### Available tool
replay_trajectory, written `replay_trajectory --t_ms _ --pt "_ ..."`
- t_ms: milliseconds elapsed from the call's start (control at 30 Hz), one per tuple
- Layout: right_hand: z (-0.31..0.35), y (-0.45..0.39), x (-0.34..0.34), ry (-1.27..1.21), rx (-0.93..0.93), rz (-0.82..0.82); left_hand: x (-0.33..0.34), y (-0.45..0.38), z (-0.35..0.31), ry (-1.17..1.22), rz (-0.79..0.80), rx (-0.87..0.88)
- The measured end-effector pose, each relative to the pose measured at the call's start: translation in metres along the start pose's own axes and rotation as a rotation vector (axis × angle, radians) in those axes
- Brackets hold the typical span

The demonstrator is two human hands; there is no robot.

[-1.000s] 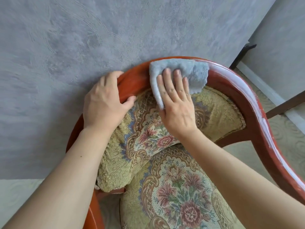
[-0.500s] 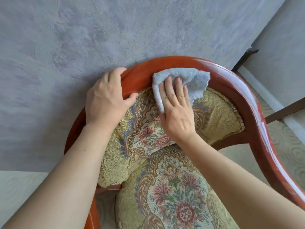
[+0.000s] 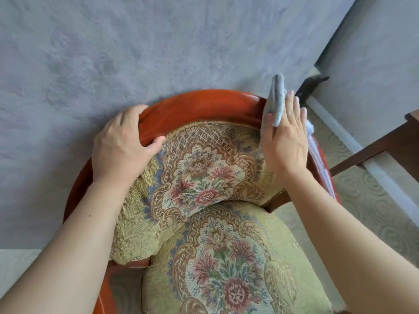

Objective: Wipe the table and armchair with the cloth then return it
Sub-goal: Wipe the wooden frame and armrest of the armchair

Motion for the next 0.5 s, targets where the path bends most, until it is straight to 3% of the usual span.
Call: replay_trajectory --t_ms 67,133,333,433,500 --pt "-0.009 0.006 -0.002 -0.077 0.14 0.009 0.0 0.001 -0.001 0.0 0.0 -0.009" --pt "0.003 0.01 -0.001 -0.107 0.157 0.026 -0.001 0.001 -0.004 0.001 -0.001 -0.014" --pt "0.075 0.008 0.01 -0.145 -0.308 0.156 -0.005 -0.004 -0.015 0.051 0.007 0.004" --pt "0.048 0.007 0.001 -0.071 -0.37 0.191 -0.002 0.0 -0.03 -0.181 -0.103 0.024" --pt "0.02 0.011 -0.009 -0.046 -0.271 0.171 0.004 -0.003 -0.047 -0.214 -0.104 0.05"
Point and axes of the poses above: each hand's wrist, its own y-axis away from the middle knuckle, its own x-axis out of the palm, z = x × y, the point moved 4 cm from there along -y, towards the middle knuckle, and after that the axes turned 4 degrees about z, right-handed, at the moved point
